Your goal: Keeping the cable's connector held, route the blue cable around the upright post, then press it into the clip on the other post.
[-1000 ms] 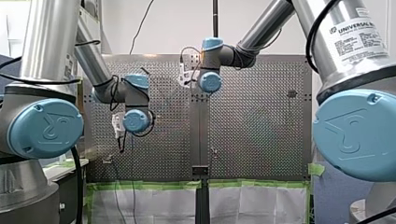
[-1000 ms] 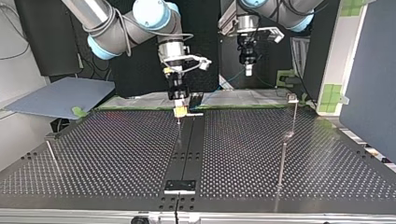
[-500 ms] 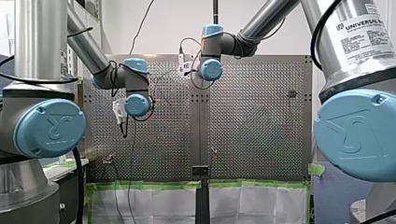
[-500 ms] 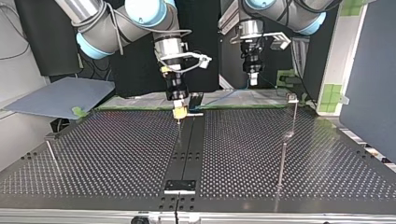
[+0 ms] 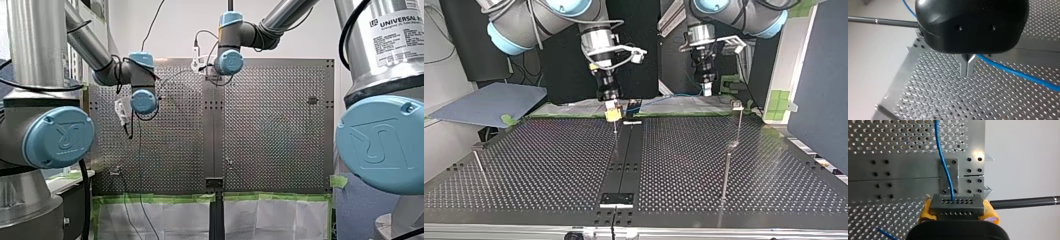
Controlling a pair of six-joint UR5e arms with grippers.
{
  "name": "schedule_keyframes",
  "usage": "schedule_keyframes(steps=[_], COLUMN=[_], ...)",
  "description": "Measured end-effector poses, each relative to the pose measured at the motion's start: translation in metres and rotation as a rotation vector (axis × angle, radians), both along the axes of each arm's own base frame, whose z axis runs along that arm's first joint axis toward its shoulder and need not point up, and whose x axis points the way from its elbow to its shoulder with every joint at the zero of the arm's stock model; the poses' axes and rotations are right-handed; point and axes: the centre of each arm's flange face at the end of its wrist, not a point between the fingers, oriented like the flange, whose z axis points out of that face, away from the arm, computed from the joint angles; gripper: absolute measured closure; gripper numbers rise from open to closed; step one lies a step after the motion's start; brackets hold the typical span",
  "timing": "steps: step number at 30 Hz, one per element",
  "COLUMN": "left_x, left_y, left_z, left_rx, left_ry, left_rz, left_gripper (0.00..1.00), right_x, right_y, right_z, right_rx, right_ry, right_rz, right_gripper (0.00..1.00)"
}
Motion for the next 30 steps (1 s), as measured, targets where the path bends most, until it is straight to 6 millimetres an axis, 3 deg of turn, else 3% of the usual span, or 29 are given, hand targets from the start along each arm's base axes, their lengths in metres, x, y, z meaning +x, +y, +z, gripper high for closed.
schedule_keyframes(steps=[15,24,30], left_x=[0.017,0.026,0.035], left_y=[0.020,0.028,0.030], left_z=[0.022,0.060,0.076], left_rx=[-0.068,-0.087,-0.094], left_ry=[-0.024,-0.069,-0.069], left_rz=[0.040,0.054,0.047], left_gripper=[1.00,1.00,1.00], right_x=[-0.012,-0.017,-0.019], right_y=[0.008,0.011,0.013], right_z=[-0.023,-0.027,-0.017], right_rx=[0.102,0.146,0.162], right_ry=[0.109,0.155,0.173], right_rz=[-0.008,-0.008,-0.002], right_gripper=[1.00,1.00,1.00])
